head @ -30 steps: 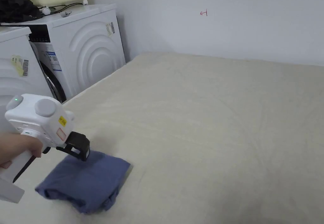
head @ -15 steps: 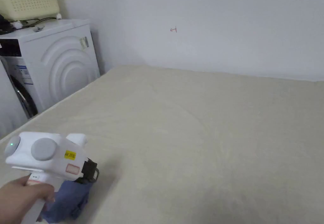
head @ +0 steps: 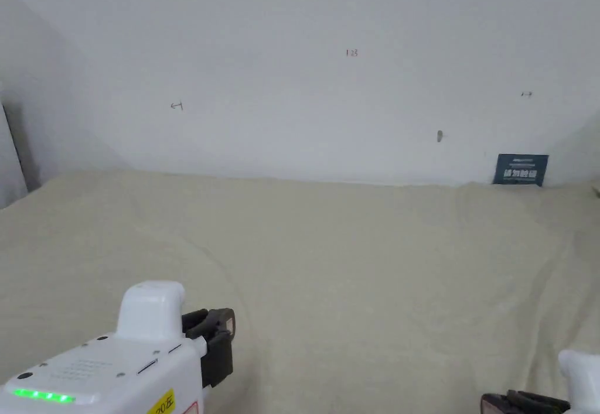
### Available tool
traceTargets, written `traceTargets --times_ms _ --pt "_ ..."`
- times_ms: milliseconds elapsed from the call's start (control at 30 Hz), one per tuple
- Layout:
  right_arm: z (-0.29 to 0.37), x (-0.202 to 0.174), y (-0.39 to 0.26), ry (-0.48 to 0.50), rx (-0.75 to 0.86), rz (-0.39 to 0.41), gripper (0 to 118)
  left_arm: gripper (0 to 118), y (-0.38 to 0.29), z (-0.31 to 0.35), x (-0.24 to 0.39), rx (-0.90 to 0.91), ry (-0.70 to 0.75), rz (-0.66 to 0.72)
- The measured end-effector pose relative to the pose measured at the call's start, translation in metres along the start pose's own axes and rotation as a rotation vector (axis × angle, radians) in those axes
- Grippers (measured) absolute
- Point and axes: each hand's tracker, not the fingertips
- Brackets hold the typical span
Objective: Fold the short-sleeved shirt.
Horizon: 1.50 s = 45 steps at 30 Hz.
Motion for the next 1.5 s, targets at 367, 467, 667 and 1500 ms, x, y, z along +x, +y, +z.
traceTargets --times_ms 367,467,667,1500 --pt "0.061 -0.027 -0.029 -0.318 0.7 0.105 0 0 -0.015 0.061 0.064 0.467 0.238 -0.209" --pt "0.059 -0.03 -0.035 -0.328 0.741 0.119 0 0 -0.022 0.058 0.067 0.441 0.213 -0.184" --pt "0.047 -0.026 -0.036 -0.348 0.671 0.12 12 3 -0.028 0.054 0.073 0.45 0.255 -0.213" --pt "0.035 -0.046 -0.03 -0.365 0.617 0.237 94 118 -0.021 0.057 0.082 0.448 0.255 -0.307"
